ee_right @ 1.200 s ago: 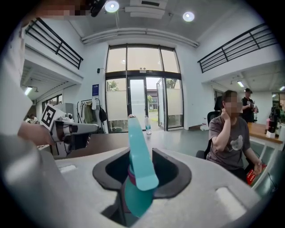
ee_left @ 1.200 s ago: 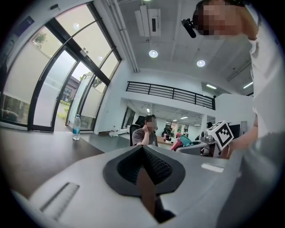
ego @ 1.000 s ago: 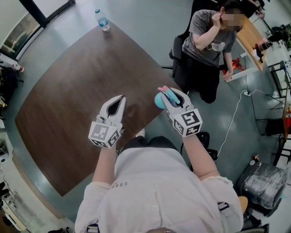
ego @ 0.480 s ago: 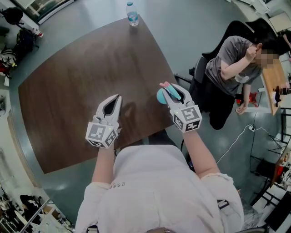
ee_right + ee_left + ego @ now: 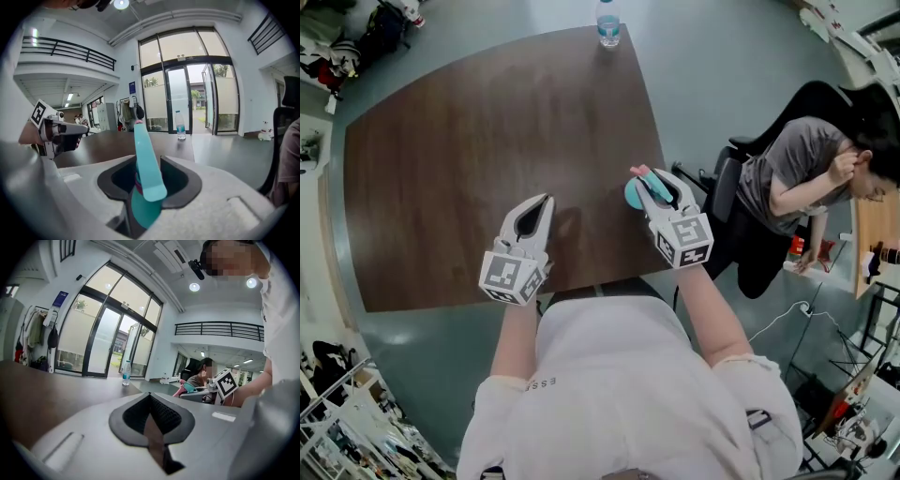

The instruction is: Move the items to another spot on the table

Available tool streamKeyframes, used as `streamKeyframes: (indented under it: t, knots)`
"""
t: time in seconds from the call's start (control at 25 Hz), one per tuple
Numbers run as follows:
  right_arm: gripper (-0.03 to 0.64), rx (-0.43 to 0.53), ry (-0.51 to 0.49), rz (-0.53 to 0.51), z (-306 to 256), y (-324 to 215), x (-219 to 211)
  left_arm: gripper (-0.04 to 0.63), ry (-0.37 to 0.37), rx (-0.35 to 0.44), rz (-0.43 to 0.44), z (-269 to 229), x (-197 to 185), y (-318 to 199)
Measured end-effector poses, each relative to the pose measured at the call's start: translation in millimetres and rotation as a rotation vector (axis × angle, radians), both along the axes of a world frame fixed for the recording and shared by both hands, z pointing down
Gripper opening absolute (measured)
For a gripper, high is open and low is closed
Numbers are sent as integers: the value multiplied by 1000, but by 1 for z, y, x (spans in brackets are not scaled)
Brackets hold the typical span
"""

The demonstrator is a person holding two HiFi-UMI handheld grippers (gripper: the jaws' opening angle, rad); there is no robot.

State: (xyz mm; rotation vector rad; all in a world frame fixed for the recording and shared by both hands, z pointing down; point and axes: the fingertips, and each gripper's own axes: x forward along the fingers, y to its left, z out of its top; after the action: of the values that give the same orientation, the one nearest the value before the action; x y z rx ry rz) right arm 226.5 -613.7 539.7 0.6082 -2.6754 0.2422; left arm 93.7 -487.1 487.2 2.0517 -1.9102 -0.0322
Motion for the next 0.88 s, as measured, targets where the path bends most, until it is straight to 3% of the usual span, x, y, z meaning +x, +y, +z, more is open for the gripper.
streamKeyframes:
  t: [0.24,0.56,0.6,0.68,0.88]
  knots:
    - [123,-16,21,-45,19,-2,5,17,0,-17,-49,10,0,-3]
    - [124,20,9,-42,23,0,4,17,-8,-15,-48,10,-1,-3]
    - [139,28,11,-38,22,1,4,17,-9,-12,-45,8,-2,-2]
    - [229,35,-10,-25,16,4,5,17,-11,-3,-36,4,-4,1]
    - [245,39,-91,58,-14,8,11,17,-21,32,-1,-14,-12,9]
